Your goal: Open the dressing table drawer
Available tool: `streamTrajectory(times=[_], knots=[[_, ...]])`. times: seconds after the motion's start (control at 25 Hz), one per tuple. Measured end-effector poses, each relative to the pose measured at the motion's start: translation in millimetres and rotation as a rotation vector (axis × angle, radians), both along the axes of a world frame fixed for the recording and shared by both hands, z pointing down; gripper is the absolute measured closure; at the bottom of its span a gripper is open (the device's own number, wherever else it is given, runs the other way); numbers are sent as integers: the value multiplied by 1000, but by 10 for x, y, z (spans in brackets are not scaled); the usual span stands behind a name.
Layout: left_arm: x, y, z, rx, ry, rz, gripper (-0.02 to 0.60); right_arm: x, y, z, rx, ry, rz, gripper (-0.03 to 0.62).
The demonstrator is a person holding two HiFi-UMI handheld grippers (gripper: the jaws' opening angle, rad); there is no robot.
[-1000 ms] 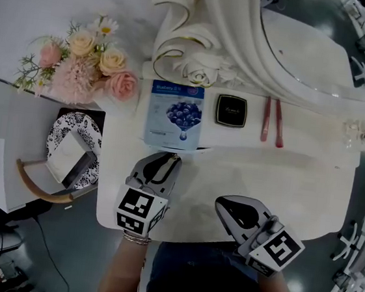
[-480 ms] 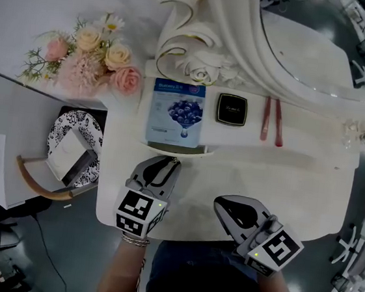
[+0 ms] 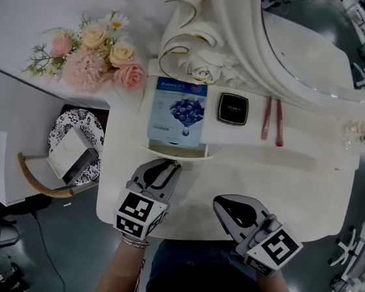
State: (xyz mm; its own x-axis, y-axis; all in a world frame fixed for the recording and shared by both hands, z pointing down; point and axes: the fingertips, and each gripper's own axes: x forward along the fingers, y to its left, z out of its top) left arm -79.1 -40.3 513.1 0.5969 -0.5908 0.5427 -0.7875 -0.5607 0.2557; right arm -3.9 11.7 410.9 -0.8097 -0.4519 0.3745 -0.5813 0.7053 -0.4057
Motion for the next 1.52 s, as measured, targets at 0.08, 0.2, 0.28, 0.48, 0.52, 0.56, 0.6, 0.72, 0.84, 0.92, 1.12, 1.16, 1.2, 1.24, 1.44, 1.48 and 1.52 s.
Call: streamTrajectory(times=[0.08,0.2,0.28,0.48,0.52,0.56,0.6,0.72,0.84,0.92,1.12,1.16,1.2,1.24,1.44,1.48,1.52], knots=[[0,19,4,-3,-1,0,485,3,11,8,3,-6,-3,574],[2,51,6,-8,1,-3,485,0,20,6,11,-10,-10,574],[7,72,7,-11,3,-5,485,-14,9,-13,9,-18,-9,574],[7,125,10,-16,4,-10,485,-7,30,-7,18,-26,-21,574],[5,133,9,-17,4,-11,485,-11,29,-18,19,-31,-22,574],[4,140,8,-17,4,-12,485,-10,35,-18,15,-29,-25,574],[5,146,7,-18,5,-13,485,-6,40,-13,11,-25,-28,574],[7,167,11,-22,7,-17,485,3,38,-6,9,-22,-27,574],[12,192,7,-25,9,-19,485,6,28,-23,18,-25,-20,574],[15,204,4,-25,13,-21,485,25,51,9,10,-3,-27,574],[8,211,8,-26,23,-20,483,-1,22,-24,15,-12,-18,574],[6,213,8,-25,22,-20,485,3,22,-18,20,-9,-17,574],[3,216,8,-25,22,-21,484,6,26,-13,20,-7,-17,574],[1,219,7,-25,22,-22,484,-1,19,-28,23,-15,-13,574],[-7,224,-2,-18,30,-42,480,35,54,29,7,7,-18,574],[-13,224,-7,-15,33,-49,475,16,44,8,4,-3,-17,574],[-21,228,-12,-13,35,-54,458,-5,30,-20,6,-18,-14,574]])
